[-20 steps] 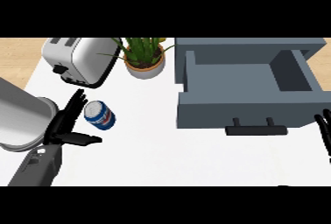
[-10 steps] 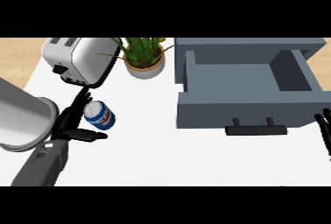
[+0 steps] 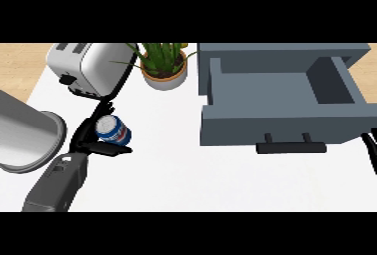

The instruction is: Pick up the can, place it into the drawer and close the drawer

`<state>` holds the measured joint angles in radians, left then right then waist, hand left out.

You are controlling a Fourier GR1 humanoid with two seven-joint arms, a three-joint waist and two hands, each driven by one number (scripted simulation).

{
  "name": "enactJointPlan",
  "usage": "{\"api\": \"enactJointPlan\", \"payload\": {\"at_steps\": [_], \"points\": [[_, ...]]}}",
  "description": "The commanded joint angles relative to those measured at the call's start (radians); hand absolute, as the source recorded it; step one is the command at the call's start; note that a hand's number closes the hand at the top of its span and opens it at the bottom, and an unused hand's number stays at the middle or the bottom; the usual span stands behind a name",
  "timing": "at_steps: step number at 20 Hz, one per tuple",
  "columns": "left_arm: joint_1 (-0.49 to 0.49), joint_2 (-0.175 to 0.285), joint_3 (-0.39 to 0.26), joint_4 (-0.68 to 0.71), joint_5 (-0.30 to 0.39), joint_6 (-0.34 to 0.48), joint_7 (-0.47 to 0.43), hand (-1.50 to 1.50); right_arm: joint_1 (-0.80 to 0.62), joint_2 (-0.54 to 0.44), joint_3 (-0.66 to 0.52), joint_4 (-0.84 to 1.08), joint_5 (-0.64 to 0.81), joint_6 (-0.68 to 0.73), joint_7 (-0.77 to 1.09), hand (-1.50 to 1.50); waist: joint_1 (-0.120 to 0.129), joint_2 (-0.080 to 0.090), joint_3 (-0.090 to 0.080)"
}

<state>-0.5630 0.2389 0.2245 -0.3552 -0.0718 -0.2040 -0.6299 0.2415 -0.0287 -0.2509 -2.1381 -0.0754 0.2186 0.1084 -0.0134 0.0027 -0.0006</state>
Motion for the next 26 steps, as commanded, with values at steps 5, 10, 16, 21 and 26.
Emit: {"api": "enactJointPlan", "payload": {"at_steps": [5,10,16,21,26], "points": [[0.000,-0.036,-0.024,-0.027,0.000,-0.012,-0.003,-1.50,-0.012,-0.009,-0.015,0.002,-0.020,0.021,0.029,-1.50,0.005,-0.001,0.000],[-0.035,-0.065,-0.032,0.010,-0.011,-0.016,-0.030,1.50,0.042,0.028,0.007,0.069,0.015,0.022,-0.118,-1.50,0.004,-0.001,0.001],[-0.091,-0.063,-0.004,-0.012,0.042,-0.095,0.032,1.50,0.073,0.028,0.058,-0.053,0.008,-0.038,-0.023,-1.50,0.005,-0.003,0.001],[0.031,-0.069,0.042,-0.091,0.092,0.012,0.022,1.50,0.127,0.028,0.059,-0.104,-0.002,-0.040,-0.020,-1.50,0.022,-0.011,0.002],[0.044,-0.095,0.095,-0.217,0.156,0.163,0.080,1.50,0.093,-0.004,-0.030,-0.052,-0.075,0.010,-0.030,-1.50,0.021,-0.010,0.002]]}}
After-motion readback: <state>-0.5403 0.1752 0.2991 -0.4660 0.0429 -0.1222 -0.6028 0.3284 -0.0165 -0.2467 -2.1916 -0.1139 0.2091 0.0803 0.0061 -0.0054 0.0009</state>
